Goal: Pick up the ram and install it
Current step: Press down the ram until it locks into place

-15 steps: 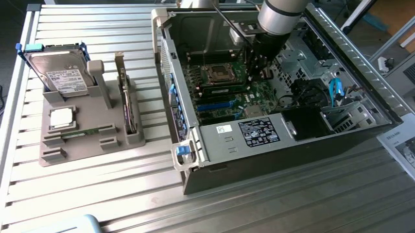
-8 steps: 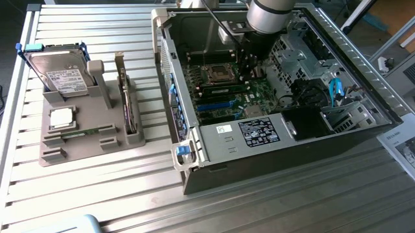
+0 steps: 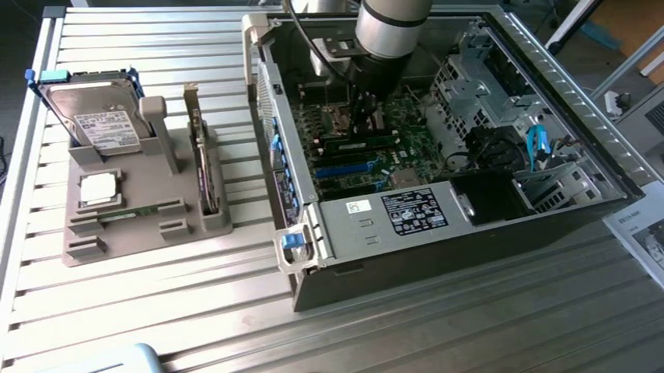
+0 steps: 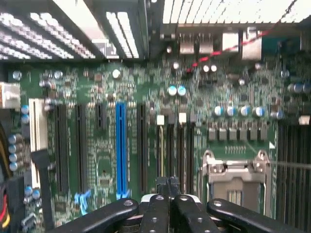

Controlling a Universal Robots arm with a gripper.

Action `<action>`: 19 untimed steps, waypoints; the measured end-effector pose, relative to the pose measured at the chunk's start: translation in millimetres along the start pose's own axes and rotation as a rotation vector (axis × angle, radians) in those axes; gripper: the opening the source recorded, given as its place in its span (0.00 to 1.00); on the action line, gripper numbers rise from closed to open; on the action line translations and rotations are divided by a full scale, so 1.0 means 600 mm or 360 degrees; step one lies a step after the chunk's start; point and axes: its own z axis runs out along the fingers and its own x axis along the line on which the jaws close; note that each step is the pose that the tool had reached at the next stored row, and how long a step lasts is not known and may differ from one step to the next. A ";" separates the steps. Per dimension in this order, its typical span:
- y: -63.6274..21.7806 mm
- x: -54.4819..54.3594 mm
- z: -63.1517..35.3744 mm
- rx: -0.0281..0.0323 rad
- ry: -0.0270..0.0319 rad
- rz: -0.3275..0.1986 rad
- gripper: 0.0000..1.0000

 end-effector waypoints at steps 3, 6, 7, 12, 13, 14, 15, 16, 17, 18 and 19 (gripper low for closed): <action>0.000 0.000 0.000 -0.00002 0.00001 0.0000 0.10; 0.000 0.000 0.005 -0.00020 0.00008 0.0000 0.10; 0.001 0.000 0.007 -0.00025 0.00006 0.0000 0.10; 0.002 0.000 0.016 -0.00065 0.00016 0.0000 0.10; 0.001 0.000 0.017 -0.00067 0.00015 0.0000 0.10; 0.001 0.000 0.015 -0.00058 0.00001 0.0000 0.10; 0.001 0.000 0.003 -0.00028 -0.00036 0.0000 0.10; 0.001 0.000 -0.017 -0.00046 0.00004 0.0000 0.10; 0.001 0.000 -0.024 -0.00046 0.00010 0.0000 0.10; 0.001 0.000 -0.033 -0.00045 0.00010 0.0000 0.10; 0.000 0.000 -0.042 -0.00046 0.00016 0.0000 0.10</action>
